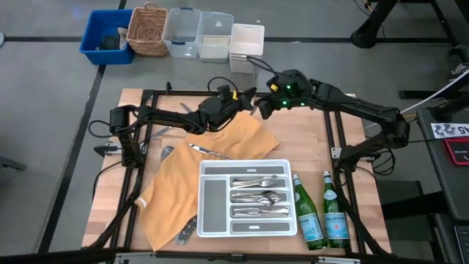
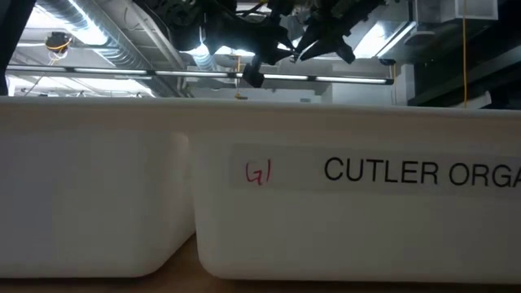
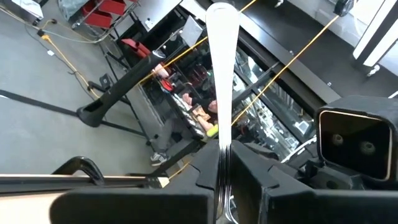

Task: Sort silverware
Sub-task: Put the silver fork into the white silverware tray

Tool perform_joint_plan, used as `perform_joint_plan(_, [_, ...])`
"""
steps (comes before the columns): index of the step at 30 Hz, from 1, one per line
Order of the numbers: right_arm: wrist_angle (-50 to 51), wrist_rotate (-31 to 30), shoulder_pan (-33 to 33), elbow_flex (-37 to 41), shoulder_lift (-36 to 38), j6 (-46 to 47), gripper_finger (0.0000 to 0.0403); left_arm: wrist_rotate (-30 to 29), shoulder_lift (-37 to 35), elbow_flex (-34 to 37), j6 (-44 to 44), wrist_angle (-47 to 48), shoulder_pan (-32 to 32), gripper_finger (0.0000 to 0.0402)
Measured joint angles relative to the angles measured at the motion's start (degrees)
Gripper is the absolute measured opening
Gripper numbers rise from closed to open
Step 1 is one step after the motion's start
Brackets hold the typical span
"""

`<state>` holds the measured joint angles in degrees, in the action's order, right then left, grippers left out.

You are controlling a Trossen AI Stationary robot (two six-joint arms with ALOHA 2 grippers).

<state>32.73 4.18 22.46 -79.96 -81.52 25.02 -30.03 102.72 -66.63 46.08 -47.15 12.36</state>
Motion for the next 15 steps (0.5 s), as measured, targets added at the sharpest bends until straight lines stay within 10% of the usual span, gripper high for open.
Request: perform_joint_plan(15, [-1.8, -0.22, 0.1, -0.02, -1.13, -4.23, 0.0027, 0.44, -0.09, 0.26, -1.8, -0.2, 0.02, 0.0019])
